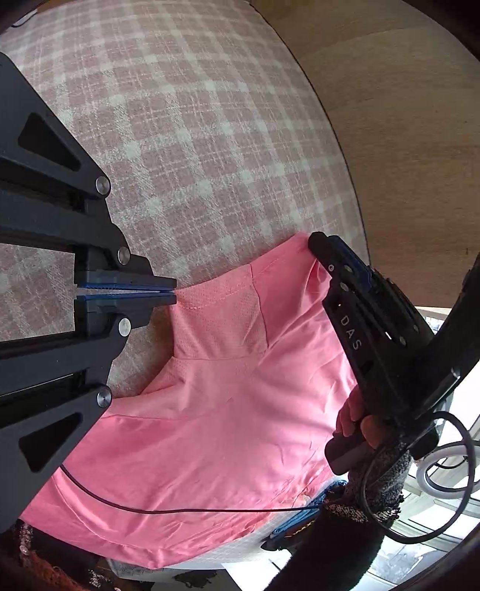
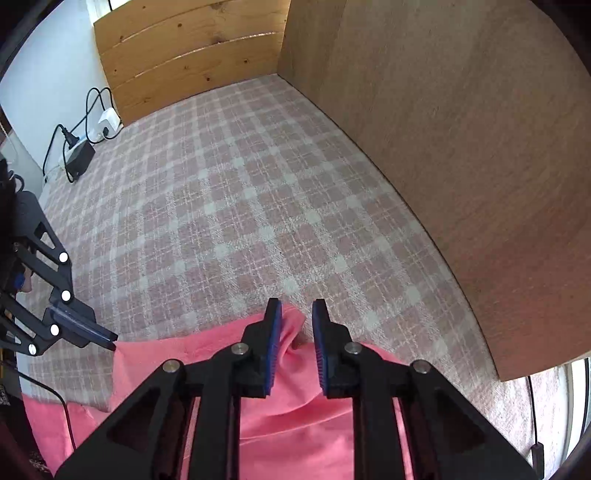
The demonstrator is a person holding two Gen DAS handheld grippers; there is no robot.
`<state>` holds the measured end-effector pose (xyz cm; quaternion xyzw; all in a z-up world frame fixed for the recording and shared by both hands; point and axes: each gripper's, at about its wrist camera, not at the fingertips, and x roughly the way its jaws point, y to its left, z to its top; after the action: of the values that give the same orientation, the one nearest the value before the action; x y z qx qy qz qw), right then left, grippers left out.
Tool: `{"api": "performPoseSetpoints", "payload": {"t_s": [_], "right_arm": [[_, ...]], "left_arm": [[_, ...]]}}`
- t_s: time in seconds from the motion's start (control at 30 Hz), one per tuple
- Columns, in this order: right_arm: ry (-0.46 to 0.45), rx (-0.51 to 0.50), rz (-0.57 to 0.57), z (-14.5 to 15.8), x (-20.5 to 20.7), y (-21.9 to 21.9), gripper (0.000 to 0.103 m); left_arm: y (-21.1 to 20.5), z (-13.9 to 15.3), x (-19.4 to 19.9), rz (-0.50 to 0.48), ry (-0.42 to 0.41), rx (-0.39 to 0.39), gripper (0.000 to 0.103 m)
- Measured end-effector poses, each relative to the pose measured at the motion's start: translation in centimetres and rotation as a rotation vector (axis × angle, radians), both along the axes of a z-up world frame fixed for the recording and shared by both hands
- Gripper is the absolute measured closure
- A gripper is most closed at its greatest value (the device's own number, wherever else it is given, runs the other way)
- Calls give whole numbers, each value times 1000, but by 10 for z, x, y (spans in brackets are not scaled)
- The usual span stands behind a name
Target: Fold clothes
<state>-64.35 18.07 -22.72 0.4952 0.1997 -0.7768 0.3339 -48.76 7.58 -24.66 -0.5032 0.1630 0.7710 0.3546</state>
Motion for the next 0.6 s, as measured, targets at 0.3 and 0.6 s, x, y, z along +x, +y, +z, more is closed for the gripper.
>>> {"api": "performPoseSetpoints", "payload": {"t_s": [0.3, 0.6], "right_arm": [[63, -248, -327, 94, 28, 140, 71], [33, -86, -717, 66, 116, 324, 66]], "left_arm": [[-8, 43, -31, 11, 119, 41, 90], [54, -4, -101, -45, 11, -9, 86]]}}
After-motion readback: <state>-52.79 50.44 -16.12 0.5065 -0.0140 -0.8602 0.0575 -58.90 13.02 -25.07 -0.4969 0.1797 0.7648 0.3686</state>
